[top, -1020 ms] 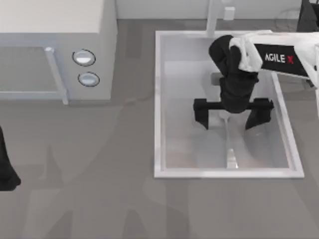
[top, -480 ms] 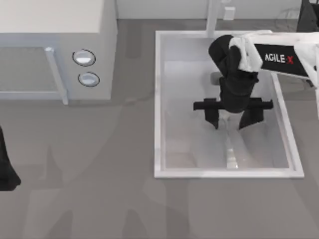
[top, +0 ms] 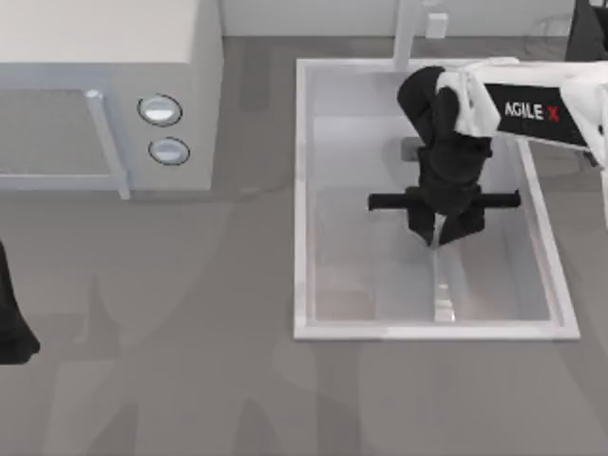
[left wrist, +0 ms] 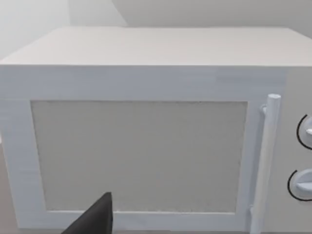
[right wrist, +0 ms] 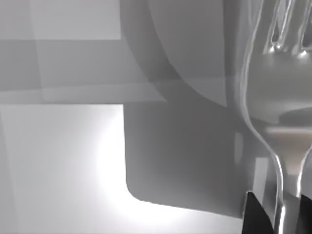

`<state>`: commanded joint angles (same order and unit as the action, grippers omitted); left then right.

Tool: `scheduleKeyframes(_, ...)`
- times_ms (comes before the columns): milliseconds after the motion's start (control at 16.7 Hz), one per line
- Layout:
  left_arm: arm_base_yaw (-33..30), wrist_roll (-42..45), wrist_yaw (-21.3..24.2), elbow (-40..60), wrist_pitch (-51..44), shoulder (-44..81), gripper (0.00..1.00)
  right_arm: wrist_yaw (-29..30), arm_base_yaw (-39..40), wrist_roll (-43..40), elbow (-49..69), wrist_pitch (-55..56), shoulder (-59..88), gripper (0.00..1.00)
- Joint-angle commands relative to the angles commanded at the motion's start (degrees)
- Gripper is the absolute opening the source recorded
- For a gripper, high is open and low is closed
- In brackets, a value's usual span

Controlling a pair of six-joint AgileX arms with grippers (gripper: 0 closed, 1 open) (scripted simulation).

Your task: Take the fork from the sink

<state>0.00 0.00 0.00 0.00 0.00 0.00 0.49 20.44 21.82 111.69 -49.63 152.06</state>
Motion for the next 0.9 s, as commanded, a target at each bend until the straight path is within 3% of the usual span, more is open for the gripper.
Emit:
scheduleKeyframes(420,0.0,0.0,0.0,0.0,0.0,0.0,1.00,0.9,-0.2,-0.6,2.7,-3.0,-3.2,0.00)
scheduleKeyframes(900,0.0,0.0,0.0,0.0,0.0,0.0,1.00,0.8,-0.3,-0.7,18.3,-26.0,-9.1,0.00)
